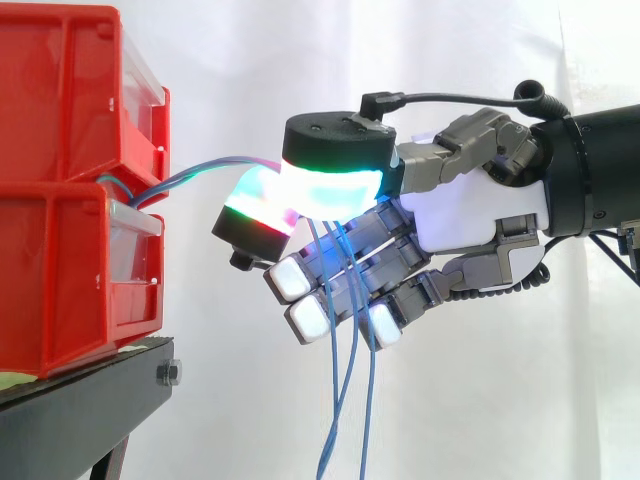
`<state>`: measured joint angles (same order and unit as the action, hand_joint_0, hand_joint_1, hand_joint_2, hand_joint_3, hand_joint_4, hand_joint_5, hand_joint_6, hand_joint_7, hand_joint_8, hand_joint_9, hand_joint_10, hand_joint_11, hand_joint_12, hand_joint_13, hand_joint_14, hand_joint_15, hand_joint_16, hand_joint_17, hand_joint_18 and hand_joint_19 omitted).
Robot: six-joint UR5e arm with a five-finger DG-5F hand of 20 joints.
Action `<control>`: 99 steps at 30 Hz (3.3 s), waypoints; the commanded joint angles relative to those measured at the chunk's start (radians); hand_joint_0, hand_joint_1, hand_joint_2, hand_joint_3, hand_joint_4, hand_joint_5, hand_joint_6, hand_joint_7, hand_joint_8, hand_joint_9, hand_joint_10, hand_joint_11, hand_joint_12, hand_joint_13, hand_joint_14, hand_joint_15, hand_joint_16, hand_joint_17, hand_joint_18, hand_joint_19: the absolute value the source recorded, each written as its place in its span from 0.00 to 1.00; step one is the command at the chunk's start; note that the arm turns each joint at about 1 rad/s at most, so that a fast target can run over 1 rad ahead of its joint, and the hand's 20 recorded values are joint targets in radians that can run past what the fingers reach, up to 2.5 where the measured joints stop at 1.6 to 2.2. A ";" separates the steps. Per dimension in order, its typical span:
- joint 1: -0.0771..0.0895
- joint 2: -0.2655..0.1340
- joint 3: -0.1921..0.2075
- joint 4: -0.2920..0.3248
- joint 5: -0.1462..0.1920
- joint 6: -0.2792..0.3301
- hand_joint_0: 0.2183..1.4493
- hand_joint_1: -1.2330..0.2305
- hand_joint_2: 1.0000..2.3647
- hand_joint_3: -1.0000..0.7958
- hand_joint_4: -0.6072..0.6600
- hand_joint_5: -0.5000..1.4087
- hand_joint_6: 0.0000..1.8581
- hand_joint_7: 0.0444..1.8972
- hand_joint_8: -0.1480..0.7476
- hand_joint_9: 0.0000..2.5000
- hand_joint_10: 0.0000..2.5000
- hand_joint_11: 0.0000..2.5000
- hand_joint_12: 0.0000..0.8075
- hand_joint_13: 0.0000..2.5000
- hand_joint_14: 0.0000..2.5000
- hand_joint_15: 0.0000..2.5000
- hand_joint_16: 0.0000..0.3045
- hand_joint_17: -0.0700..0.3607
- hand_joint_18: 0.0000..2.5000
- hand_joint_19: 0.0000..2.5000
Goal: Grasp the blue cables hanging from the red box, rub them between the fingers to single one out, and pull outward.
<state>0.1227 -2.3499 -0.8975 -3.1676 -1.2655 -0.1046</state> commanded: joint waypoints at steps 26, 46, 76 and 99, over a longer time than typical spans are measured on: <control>0.000 0.003 0.000 -0.005 0.000 0.000 0.30 0.33 0.01 0.41 0.58 0.17 0.47 0.57 0.59 0.36 0.01 0.28 0.53 0.37 0.01 0.23 0.19 0.47 0.41 0.28; -0.001 0.003 0.002 -0.014 0.000 0.000 0.29 0.45 0.01 0.44 0.62 0.19 0.44 0.56 0.60 0.37 0.00 0.25 0.58 0.39 0.01 0.23 0.22 0.52 0.44 0.28; -0.001 0.003 0.002 -0.014 0.000 0.000 0.38 0.25 0.01 0.37 0.60 0.16 0.46 0.53 0.55 0.32 0.01 0.26 0.52 0.36 0.01 0.23 0.19 0.47 0.41 0.27; -0.001 0.003 0.002 -0.014 0.000 0.000 0.28 0.38 0.00 0.28 0.62 0.17 0.45 0.54 0.57 0.32 0.01 0.25 0.53 0.35 0.01 0.23 0.20 0.47 0.40 0.28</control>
<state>0.1212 -2.3471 -0.8959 -3.1815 -1.2655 -0.1043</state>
